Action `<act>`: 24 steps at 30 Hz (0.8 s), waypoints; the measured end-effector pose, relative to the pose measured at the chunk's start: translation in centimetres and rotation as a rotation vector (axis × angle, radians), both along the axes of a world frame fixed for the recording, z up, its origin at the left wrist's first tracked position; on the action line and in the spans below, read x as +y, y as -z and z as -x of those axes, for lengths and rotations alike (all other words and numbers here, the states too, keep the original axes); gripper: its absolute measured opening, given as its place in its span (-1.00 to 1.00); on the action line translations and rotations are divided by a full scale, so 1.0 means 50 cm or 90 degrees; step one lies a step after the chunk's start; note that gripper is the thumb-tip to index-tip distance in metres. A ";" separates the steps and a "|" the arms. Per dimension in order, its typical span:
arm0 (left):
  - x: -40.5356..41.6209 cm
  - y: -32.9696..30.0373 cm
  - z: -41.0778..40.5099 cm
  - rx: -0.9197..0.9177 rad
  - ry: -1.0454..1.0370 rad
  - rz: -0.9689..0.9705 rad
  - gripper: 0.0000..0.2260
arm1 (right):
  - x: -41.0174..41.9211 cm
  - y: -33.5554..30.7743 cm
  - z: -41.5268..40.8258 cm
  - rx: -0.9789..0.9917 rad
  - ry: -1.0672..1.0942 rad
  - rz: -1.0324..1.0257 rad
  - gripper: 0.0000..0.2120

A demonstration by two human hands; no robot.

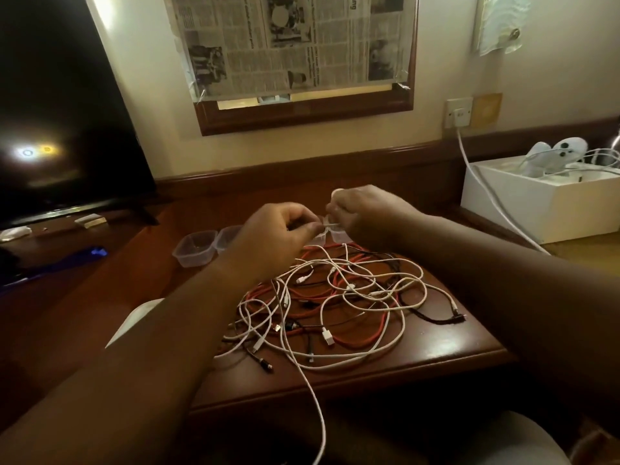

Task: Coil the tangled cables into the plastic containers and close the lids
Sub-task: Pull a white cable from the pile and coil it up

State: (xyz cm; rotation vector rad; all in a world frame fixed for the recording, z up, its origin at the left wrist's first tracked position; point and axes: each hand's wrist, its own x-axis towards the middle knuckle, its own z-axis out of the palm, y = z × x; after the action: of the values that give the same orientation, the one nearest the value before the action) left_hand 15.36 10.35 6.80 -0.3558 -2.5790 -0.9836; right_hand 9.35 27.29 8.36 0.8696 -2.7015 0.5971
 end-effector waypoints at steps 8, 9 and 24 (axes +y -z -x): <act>-0.004 0.026 0.014 -0.110 0.060 -0.589 -0.81 | -0.021 0.011 -0.030 -0.831 -0.475 0.632 -0.59; 0.004 0.033 0.013 -0.146 0.062 -0.667 -0.83 | -0.025 0.004 -0.036 -0.850 -0.517 0.706 -0.64; -0.025 0.030 0.006 0.105 -0.065 -0.132 -0.97 | -0.027 0.031 -0.020 -0.175 -0.061 0.074 -0.46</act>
State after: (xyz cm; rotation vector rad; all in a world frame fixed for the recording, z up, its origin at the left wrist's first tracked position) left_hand 15.07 9.08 5.31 -0.2378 -2.2992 -1.1215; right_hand 10.35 25.96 6.80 0.9522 -2.8399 0.9492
